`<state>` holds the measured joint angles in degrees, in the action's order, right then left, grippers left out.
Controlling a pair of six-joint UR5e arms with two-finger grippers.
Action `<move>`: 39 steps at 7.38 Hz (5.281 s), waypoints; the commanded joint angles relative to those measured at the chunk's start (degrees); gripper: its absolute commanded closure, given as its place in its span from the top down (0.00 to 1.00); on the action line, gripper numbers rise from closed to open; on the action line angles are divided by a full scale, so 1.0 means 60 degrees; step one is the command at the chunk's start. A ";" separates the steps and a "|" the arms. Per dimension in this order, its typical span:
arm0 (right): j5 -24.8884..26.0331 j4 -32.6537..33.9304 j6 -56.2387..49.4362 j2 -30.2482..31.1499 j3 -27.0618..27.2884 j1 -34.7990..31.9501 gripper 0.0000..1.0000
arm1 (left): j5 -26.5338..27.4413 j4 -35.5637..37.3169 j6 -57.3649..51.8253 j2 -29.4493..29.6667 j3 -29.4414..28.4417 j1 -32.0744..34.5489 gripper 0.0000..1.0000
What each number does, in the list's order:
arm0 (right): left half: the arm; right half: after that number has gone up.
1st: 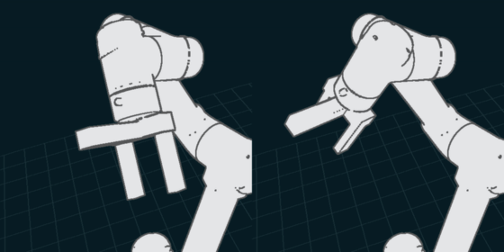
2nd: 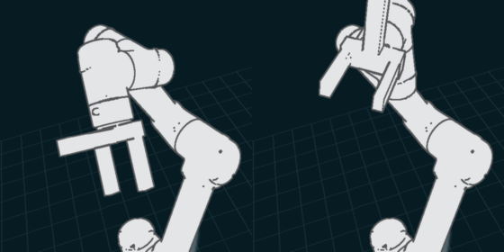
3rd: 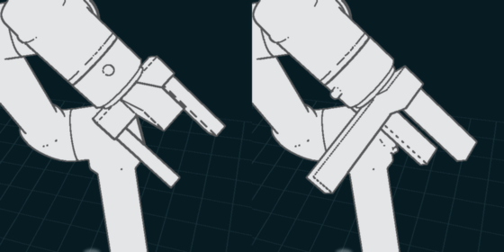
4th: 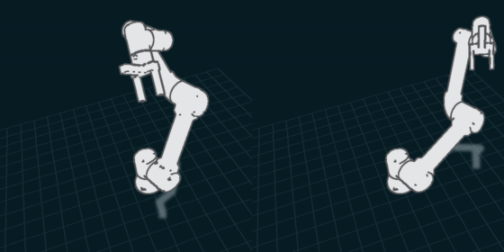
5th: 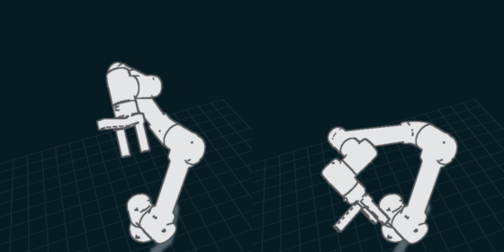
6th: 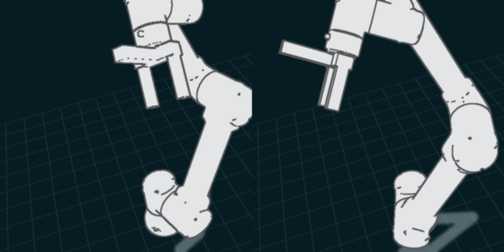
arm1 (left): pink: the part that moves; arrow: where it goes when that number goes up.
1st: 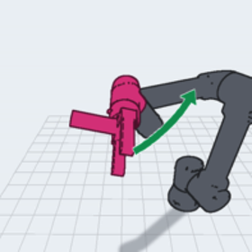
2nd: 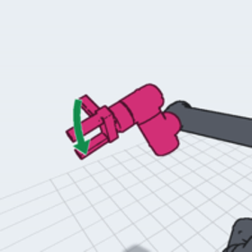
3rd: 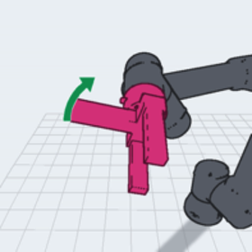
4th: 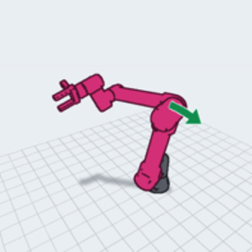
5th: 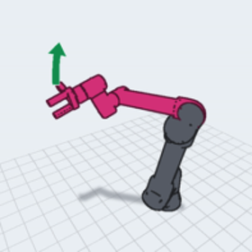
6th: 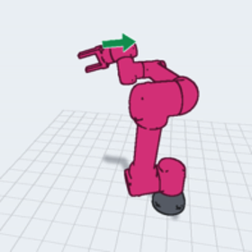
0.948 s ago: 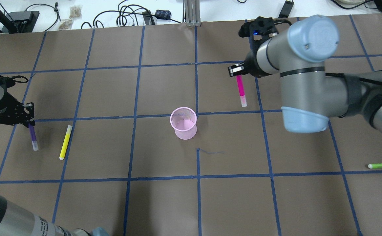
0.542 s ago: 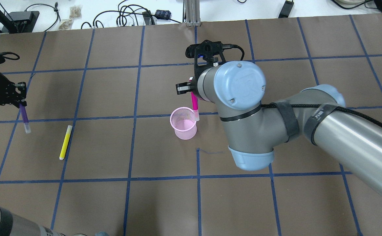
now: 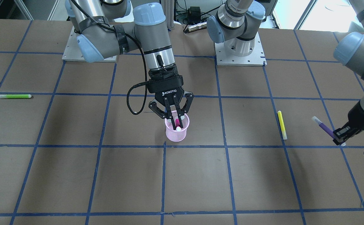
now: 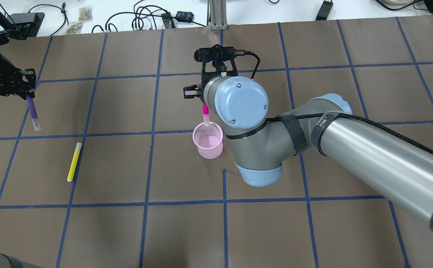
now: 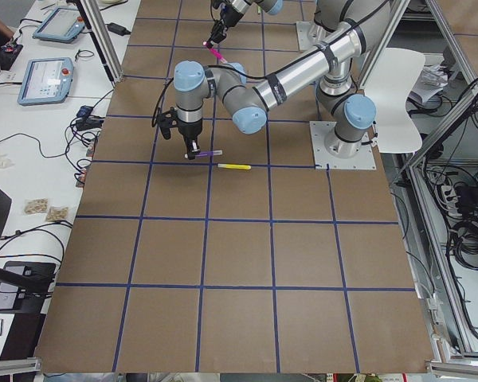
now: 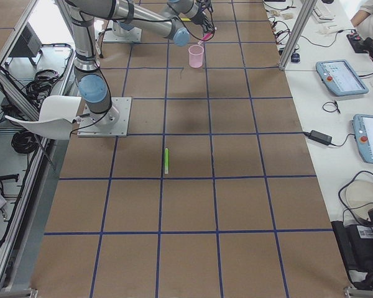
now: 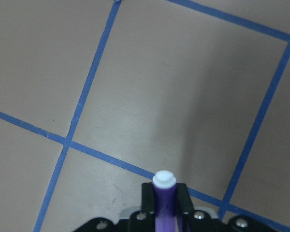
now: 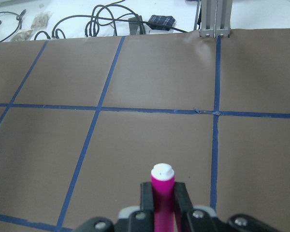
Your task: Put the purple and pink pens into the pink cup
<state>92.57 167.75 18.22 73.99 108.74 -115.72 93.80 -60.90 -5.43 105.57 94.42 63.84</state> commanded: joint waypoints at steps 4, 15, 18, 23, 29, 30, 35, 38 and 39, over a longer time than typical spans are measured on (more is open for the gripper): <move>0.0143 0.0430 0.0840 -0.0379 0.0742 -0.0020 0.00 | 0.0085 0.0174 0.1636 -0.0646 0.0039 0.1605 0.00; -0.1074 -0.9140 -0.3777 0.0571 -0.3079 0.3960 0.91 | 0.2143 0.1783 0.8777 -0.0882 0.0812 0.6889 0.00; -0.0623 -1.2436 -0.4633 0.1639 -0.3140 0.4185 1.00 | 0.3056 0.2693 1.0305 -0.0400 0.1504 0.8225 0.00; -0.0149 -1.3061 -0.5499 0.1614 -0.3972 0.4244 1.00 | 0.3264 0.2693 1.1598 0.0451 0.1549 0.8636 0.00; -0.0077 -1.3075 -0.5541 0.1613 -0.3900 0.4243 1.00 | 0.3411 0.2650 1.1994 0.0453 0.1812 0.9077 0.99; -0.0106 -1.3061 -0.5498 0.1628 -0.3900 0.4243 1.00 | 0.3410 0.2591 1.1878 0.0322 0.1798 0.9033 1.00; -0.0106 -1.3061 -0.5498 0.1613 -0.3914 0.4243 1.00 | 0.2844 0.1445 0.9018 -0.0132 0.1083 0.7824 1.00; -0.0238 -1.3032 -0.5483 0.1584 -0.4031 0.4316 1.00 | 0.0619 -0.2071 0.4407 -0.0849 -0.0731 0.5875 1.00; -0.0238 -1.3017 -0.5193 0.1686 -0.4032 0.4287 1.00 | -0.0214 -0.2662 0.2999 -0.1084 -0.1084 0.5231 1.00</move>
<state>91.24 89.55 -14.28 83.66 84.64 -89.98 98.15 -70.81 23.57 100.83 91.27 99.99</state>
